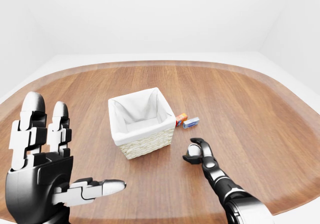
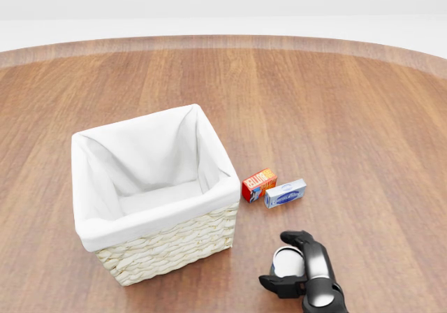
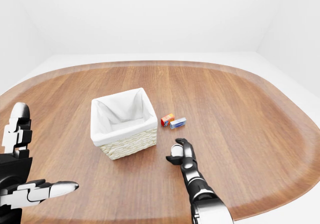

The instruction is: Pick up the alphabet soup and put it in the basket.

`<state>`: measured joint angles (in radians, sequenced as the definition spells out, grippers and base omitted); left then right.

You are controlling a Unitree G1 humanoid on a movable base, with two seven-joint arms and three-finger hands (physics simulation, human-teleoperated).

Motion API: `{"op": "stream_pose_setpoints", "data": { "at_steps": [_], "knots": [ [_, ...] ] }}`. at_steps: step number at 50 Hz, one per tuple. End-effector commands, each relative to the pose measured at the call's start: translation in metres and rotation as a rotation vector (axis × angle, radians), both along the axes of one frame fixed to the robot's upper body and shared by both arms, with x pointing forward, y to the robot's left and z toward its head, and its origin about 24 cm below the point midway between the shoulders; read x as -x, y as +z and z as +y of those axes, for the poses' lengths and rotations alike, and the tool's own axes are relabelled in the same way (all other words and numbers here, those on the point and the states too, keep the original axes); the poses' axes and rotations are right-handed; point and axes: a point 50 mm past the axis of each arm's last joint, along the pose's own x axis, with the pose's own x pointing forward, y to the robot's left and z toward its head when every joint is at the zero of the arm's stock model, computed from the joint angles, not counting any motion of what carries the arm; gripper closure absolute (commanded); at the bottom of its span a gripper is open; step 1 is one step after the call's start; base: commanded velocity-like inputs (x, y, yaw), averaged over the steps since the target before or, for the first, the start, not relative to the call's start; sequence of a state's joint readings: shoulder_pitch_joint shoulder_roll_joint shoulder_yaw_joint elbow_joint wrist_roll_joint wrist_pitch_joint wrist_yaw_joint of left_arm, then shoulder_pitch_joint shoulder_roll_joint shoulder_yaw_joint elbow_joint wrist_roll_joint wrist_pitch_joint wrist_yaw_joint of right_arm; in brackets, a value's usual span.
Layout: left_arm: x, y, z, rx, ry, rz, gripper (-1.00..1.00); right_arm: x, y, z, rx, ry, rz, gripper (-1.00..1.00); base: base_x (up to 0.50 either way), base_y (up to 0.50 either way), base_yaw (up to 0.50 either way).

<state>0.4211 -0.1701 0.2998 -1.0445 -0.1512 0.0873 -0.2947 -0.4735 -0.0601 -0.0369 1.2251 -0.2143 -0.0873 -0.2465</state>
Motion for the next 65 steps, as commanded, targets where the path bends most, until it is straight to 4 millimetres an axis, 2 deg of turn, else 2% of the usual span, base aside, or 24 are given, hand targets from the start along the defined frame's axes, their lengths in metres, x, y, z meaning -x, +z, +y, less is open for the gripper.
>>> {"op": "stream_pose_setpoints", "data": {
  "at_steps": [1, 24, 40, 45, 53, 65],
  "knots": [
    [0.001, -0.001, 0.001, 0.005, -0.002, 0.005, -1.0, 0.004, -0.004, 0.0, 0.02, -0.012, 0.022, 1.0, 0.0, 0.0, 0.0],
    [0.002, 0.0, 0.001, 0.009, -0.005, 0.002, -1.0, 0.005, -0.005, 0.0, 0.021, -0.003, 0.026, 1.0, 0.0, 0.0, 0.0],
    [0.001, 0.0, 0.0, -0.001, -0.004, -0.001, -1.0, -0.004, 0.009, -0.006, -0.036, -0.027, -0.066, 1.0, 0.0, 0.0, 0.0],
    [0.001, 0.0, 0.0, -0.001, -0.004, 0.001, -1.0, -0.009, 0.026, -0.007, -0.076, -0.017, -0.187, 1.0, 0.0, 0.0, 0.0],
    [0.001, 0.0, 0.001, -0.003, 0.003, -0.003, -1.0, -0.008, 0.074, -0.008, -0.126, 0.022, -0.453, 1.0, 0.0, 0.0, 0.0],
    [0.0, 0.001, 0.0, -0.002, -0.004, -0.004, -1.0, 0.007, 0.116, -0.014, -0.148, 0.023, -0.574, 1.0, 0.0, 0.0, 0.0]
  ]
}}
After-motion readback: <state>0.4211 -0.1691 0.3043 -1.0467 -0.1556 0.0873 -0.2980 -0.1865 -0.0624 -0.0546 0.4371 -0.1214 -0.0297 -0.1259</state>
